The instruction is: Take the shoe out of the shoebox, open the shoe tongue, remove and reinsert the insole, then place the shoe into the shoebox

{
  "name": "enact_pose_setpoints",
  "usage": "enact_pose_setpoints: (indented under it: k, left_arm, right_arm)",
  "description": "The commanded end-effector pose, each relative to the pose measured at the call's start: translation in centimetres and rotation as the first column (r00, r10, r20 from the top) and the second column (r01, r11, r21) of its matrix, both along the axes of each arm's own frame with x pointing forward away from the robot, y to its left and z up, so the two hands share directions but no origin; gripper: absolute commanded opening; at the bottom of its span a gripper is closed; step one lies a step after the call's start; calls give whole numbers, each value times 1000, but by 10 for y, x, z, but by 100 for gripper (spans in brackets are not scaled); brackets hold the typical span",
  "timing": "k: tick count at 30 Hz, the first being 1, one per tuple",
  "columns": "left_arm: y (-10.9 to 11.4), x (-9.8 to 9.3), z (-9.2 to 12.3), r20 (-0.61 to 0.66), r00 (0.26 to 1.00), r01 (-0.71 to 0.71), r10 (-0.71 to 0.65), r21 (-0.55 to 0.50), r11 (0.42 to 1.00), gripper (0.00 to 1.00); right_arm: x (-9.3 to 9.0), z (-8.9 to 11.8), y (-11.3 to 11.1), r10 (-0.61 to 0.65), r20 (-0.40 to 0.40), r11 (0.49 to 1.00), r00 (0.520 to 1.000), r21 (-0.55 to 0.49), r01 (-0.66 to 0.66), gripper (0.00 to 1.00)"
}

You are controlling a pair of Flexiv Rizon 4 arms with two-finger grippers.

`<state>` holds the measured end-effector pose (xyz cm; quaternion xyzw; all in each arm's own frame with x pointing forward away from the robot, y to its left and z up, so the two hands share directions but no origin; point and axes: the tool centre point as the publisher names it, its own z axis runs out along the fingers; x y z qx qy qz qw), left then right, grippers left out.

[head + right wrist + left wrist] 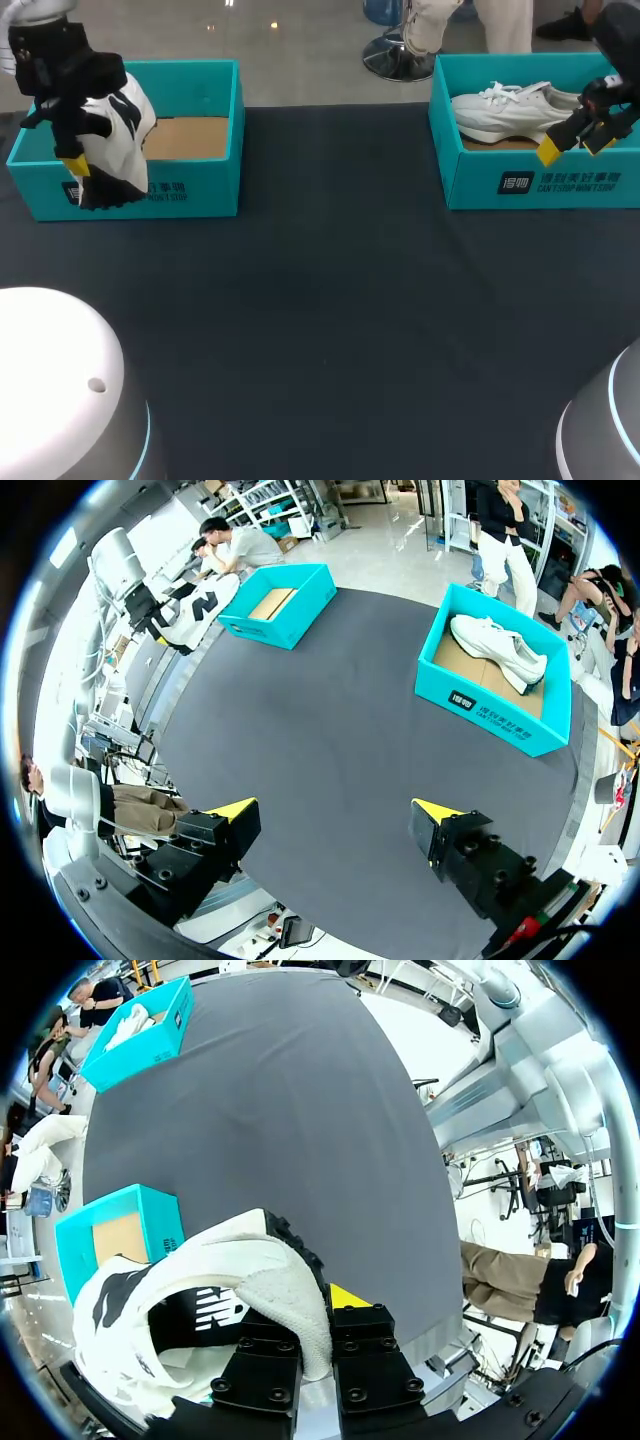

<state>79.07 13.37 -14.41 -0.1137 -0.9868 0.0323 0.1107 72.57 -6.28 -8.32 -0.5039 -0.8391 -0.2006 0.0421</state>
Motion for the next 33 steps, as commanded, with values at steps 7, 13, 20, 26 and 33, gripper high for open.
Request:
enact_pose_setpoints:
  k: [7, 13, 20, 26, 33]
  left_arm:
    - [1, 0, 1, 2, 1000, 1, -1, -1, 1000, 0]
    - [43, 49, 7, -34, 999, 0, 0, 25, 1000, 0]
    - [96, 88, 10, -18, 1000, 12, -10, 74, 997, 0]
    - [125, 105, 6, 3, 999, 36, -37, 108, 994, 0]
    - [148, 117, -3, 23, 999, 41, -44, 115, 993, 0]
  right_arm:
    - [3, 0, 1, 1, -6, 1000, 1000, -2, -1, 100]
    - [3, 0, 1, 1, -6, 1000, 1000, -2, -1, 100]
    - [3, 0, 1, 1, -6, 1000, 1000, -2, -1, 100]
    - [3, 0, 1, 1, -6, 1000, 1000, -2, -1, 100]
    - [3, 0, 1, 1, -6, 1000, 1000, -2, -1, 100]
